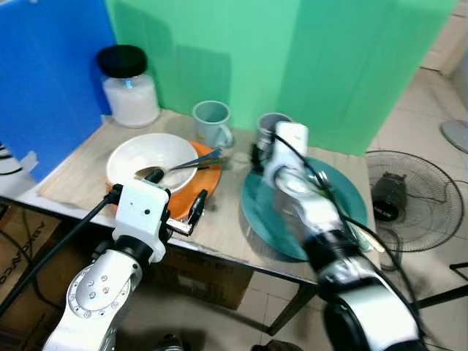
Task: Setting the table
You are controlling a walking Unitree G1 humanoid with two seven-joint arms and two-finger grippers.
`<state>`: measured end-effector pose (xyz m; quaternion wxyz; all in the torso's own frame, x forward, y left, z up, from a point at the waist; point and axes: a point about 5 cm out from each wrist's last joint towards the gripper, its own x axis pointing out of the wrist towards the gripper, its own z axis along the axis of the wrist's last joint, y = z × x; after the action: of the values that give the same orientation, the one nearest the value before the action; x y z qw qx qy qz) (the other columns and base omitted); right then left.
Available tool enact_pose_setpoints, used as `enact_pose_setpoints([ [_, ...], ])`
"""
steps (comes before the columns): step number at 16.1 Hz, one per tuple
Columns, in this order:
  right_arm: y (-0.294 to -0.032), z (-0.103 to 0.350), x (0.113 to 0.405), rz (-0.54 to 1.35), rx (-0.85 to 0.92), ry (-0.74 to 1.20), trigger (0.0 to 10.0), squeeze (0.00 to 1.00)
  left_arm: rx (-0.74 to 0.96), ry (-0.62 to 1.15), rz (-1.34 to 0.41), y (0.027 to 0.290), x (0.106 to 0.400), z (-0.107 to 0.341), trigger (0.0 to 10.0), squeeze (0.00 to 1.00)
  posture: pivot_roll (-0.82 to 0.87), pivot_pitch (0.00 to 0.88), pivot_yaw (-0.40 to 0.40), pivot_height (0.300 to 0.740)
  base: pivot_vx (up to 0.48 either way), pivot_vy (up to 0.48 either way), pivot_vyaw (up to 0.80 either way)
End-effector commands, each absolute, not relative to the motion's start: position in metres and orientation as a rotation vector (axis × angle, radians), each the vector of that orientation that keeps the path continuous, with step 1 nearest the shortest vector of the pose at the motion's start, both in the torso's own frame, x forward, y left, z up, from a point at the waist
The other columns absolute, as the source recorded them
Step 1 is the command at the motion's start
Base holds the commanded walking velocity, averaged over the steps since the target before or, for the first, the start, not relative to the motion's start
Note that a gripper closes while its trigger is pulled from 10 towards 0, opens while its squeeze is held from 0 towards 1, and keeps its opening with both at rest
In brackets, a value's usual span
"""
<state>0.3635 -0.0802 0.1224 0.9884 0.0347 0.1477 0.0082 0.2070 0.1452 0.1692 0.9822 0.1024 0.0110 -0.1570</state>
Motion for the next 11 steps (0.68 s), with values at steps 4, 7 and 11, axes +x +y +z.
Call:
enact_pose_setpoints([
  [4, -0.106, 0.13, 0.365, -0.032, 0.056, 0.293, 10.0, 0.0, 0.21, 0.028, -0.325, 0.144, 0.208, 0.167, 10.0, 0.0, -0.02, 0.039, -0.041, 0.74, 0.0, 0.0, 0.0],
  [7, -0.094, 0.138, 0.36, 0.05, 0.111, 0.286, 10.0, 0.0, 0.211, 0.026, -0.325, 0.143, 0.209, 0.167, 10.0, 0.0, -0.02, 0.033, -0.044, 0.74, 0.0, 0.0, 0.0],
  [11, -0.068, 0.142, 0.352, 0.149, 0.241, 0.347, 10.0, 0.0, 0.211, 0.024, -0.321, 0.144, 0.208, 0.167, 10.0, 0.0, -0.01, 0.027, -0.052, 0.74, 0.0, 0.0, 0.0],
])
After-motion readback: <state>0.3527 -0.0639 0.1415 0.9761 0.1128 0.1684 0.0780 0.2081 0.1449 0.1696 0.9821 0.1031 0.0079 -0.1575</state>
